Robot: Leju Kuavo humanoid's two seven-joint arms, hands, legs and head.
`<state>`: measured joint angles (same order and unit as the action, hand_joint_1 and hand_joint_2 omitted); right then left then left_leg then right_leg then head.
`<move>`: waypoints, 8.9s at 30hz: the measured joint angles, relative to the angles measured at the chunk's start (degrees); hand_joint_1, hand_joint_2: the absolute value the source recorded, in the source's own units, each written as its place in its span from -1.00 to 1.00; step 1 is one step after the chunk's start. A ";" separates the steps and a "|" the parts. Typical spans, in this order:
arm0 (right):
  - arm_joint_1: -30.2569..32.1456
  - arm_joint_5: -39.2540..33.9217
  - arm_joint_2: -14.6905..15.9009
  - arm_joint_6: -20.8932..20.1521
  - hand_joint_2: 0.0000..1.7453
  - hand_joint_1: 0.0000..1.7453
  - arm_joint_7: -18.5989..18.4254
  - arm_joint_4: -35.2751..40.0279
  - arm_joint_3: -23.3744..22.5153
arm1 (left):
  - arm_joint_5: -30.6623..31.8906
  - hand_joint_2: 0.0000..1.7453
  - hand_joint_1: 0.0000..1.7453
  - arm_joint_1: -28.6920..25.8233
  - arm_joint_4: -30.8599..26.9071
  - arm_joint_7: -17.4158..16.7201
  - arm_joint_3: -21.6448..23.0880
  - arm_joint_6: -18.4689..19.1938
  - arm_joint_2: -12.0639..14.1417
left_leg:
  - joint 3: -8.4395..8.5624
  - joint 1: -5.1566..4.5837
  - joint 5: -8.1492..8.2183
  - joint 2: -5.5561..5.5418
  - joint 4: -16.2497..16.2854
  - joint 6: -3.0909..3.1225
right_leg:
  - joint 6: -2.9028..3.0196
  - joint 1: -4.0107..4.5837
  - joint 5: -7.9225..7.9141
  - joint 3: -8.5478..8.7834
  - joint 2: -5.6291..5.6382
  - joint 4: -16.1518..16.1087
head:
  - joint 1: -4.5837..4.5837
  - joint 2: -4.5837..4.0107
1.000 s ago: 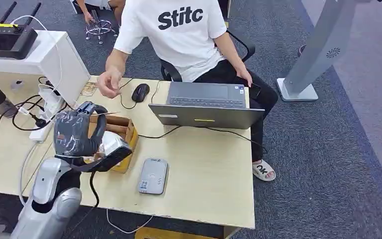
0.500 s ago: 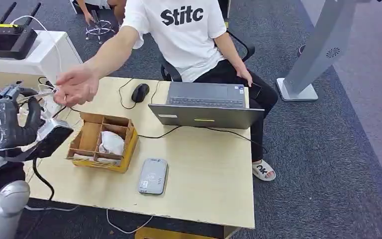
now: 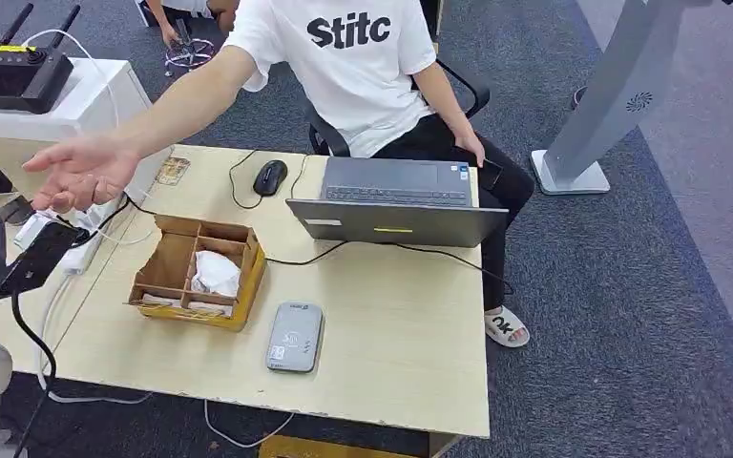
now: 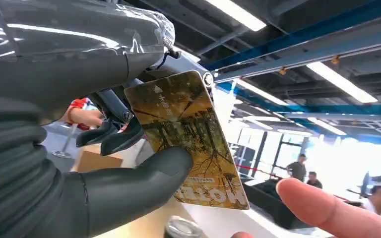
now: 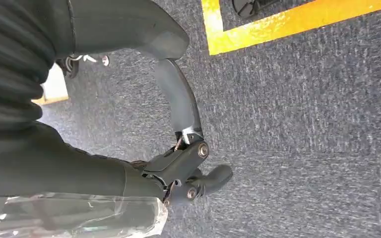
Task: Pass the card to the sensor for recognition and then transmit it.
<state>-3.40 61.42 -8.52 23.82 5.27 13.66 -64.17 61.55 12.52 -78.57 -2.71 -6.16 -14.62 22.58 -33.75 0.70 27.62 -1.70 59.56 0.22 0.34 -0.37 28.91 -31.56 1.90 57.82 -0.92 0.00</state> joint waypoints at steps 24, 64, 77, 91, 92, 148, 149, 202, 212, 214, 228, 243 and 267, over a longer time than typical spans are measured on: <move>-0.32 0.22 0.87 0.13 1.00 -1.00 -1.05 0.00 -1.22 | 7.00 1.00 1.00 8.76 14.51 -1.25 -0.46 -0.52 -0.02 | 0.01 0.01 -0.03 -0.01 0.01 -0.04 | 0.01 0.00 -0.01 -0.04 0.00 0.00 | 0.00 0.00; -0.12 2.01 1.25 0.11 1.00 -1.00 -1.68 -0.22 -1.25 | 2.29 1.00 -1.00 12.77 9.89 1.79 11.76 1.25 -5.27 | -0.04 0.00 0.00 0.22 0.02 -0.07 | 0.04 -0.01 -0.06 -0.16 0.32 0.03 | 0.00 0.00; 0.10 0.63 0.85 0.02 1.00 -1.00 -0.50 -0.22 -2.27 | -3.19 1.00 -1.00 2.02 -11.11 3.34 11.76 7.46 0.55 | -0.04 0.01 0.00 0.20 0.01 -0.07 | 0.04 0.00 -0.05 -0.15 0.28 0.03 | -0.02 0.00; 0.21 -0.22 0.22 0.24 1.00 -1.00 -1.49 -0.22 -4.15 | -8.40 1.00 -1.00 -8.32 -20.33 1.84 11.78 13.31 2.12 | -0.02 -0.01 0.00 0.19 0.00 -0.07 | 0.04 -0.01 -0.03 -0.13 0.25 0.03 | -0.02 0.00; 0.24 -0.22 0.20 0.20 1.00 -1.00 -1.49 -0.22 -4.17 | -8.09 1.00 -1.00 -9.33 -20.42 1.84 11.83 13.18 2.05 | -0.02 0.00 0.00 0.19 0.00 -0.07 | 0.04 -0.01 -0.03 -0.13 0.25 0.03 | 0.00 0.00; -0.06 4.02 -0.24 -0.26 1.00 -1.00 -1.20 -0.22 -4.52 | 8.81 1.00 -1.00 -14.92 -3.00 3.65 19.58 8.79 -2.21 | -0.04 0.00 0.02 0.14 0.00 -0.09 | 0.01 -0.01 0.00 -0.12 0.19 0.01 | 0.00 0.00; -0.06 4.09 -0.24 -0.26 1.00 -1.00 -1.20 -0.22 -4.52 | 8.57 1.00 -1.00 -14.85 -2.85 3.91 19.58 8.79 -2.19 | -0.03 0.00 0.02 0.14 0.00 -0.09 | 0.01 -0.01 0.00 -0.12 0.19 0.01 | 0.00 0.00; -0.23 6.47 -0.22 -0.87 1.00 -1.00 -1.25 -0.22 -3.93 | 10.25 1.00 -0.98 -6.68 8.47 4.39 20.85 6.86 -4.55 | -0.03 0.00 0.02 0.14 0.00 -0.09 | 0.01 -0.01 -0.01 -0.13 0.19 0.01 | 0.00 0.00; -0.23 6.65 -0.22 -0.87 1.00 -1.00 -1.25 -0.22 -3.91 | 8.35 1.00 -0.62 -6.03 8.94 5.27 22.18 6.95 -5.79 | -0.03 0.00 0.02 0.14 0.00 -0.09 | 0.01 -0.01 -0.01 -0.13 0.20 0.01 | 0.00 0.00; -0.23 6.67 -0.22 -0.87 1.00 -1.00 -1.22 -0.22 -3.91 | 7.80 1.00 -0.56 -6.03 8.94 5.38 22.40 7.06 -5.90 | -0.03 0.00 0.02 0.14 0.00 -0.09 | 0.01 -0.01 -0.01 -0.13 0.20 0.01 | 0.00 0.00; -0.22 7.10 -0.20 -0.94 1.00 -1.00 -1.20 -0.22 -3.91 | -4.84 1.00 0.20 -7.79 6.90 6.99 23.37 20.55 -2.18 | -0.04 0.01 0.02 0.15 0.00 -0.09 | 0.01 0.00 -0.01 -0.14 0.21 0.03 | -0.04 0.00; -0.23 7.52 -0.15 -0.94 1.00 -1.00 -0.87 -0.22 -3.91 | -7.09 1.00 -0.96 -7.77 2.95 5.60 23.82 22.43 2.08 | -0.03 0.00 0.11 0.29 -0.01 -0.15 | 0.06 0.00 0.03 -0.21 0.38 0.05 | -0.04 0.00; -0.27 7.50 -0.15 -1.03 1.00 -1.00 -1.22 -0.22 -3.91 | 5.46 1.00 -1.00 -6.25 3.21 0.17 26.56 16.39 2.69 | -0.02 0.03 0.06 0.21 0.00 -0.18 | 0.07 0.00 0.02 -0.18 0.30 0.07 | 0.00 0.00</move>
<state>-3.67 68.92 -8.68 22.80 4.04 13.44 -68.08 67.01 6.27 -75.36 -2.54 20.39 1.77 25.27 -33.77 0.72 27.68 -1.49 59.56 0.04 0.41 -0.36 28.93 -31.74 2.19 57.89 -0.92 0.00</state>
